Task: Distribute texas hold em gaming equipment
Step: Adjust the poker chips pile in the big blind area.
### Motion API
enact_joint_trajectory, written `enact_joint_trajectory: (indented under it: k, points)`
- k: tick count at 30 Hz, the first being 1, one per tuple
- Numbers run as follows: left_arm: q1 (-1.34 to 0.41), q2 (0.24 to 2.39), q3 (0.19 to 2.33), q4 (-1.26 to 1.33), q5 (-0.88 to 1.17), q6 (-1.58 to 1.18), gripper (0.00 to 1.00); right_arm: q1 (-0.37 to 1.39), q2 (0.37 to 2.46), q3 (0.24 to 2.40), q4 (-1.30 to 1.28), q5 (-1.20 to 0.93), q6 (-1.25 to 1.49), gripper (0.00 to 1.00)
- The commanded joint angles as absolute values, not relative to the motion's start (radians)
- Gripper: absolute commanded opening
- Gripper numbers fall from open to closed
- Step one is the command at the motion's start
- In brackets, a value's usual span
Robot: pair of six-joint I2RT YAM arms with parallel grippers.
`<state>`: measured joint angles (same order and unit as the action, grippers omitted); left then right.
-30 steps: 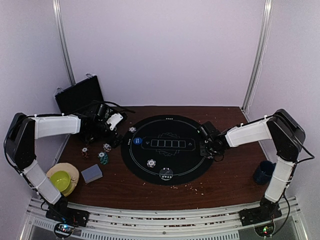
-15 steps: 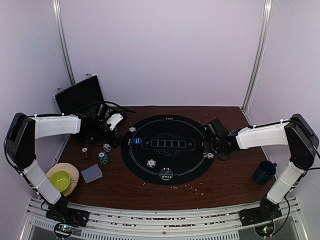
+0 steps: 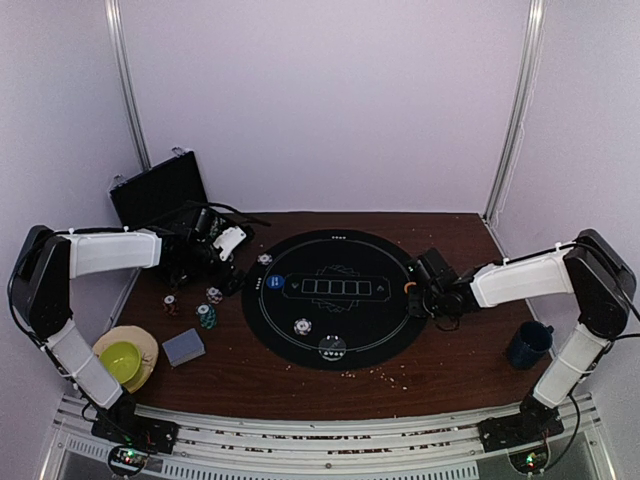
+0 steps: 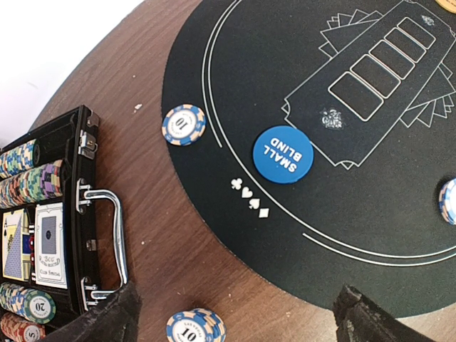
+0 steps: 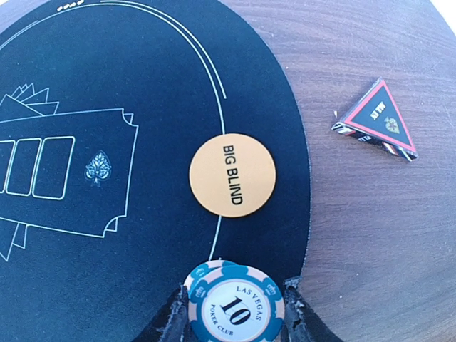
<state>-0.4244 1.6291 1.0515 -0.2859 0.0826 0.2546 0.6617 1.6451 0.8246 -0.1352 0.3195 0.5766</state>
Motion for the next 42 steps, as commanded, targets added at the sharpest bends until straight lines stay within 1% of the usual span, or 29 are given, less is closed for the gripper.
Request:
enact_joint_trajectory:
  k: [1,12,22,24,29,34,38,42]
  points:
    - [-0.417,1.638,1.057,-0.258,0.086,0.248,0.98,0.667,1.673,0.815,-0.105,0.339,0.586,0.43]
    - [-0.418,1.637,1.058,-0.257,0.089,0.248,0.98,0.669,1.687,0.815,-0.117,0.346,0.593,0.44]
    - [-0.417,1.635,1.057,-0.258,0.087,0.249,0.98,0.671,1.685,0.816,-0.132,0.342,0.594,0.48]
    - [-0.417,1.635,1.057,-0.258,0.087,0.248,0.98,0.670,1.675,0.817,-0.137,0.344,0.593,0.51]
    - [-0.416,1.637,1.057,-0.256,0.085,0.248,0.98,0.670,1.656,0.825,-0.172,0.337,0.596,0.67]
    - [-0.417,1.638,1.057,-0.256,0.084,0.249,0.98,0.675,1.614,0.805,-0.193,0.266,0.632,0.78]
    - [-0.417,1.639,1.059,-0.256,0.085,0.248,0.98,0.686,1.564,0.750,-0.152,0.229,0.673,0.83]
    - [-0.417,1.634,1.057,-0.257,0.084,0.247,0.98,0.693,1.541,0.724,-0.116,0.225,0.687,0.85]
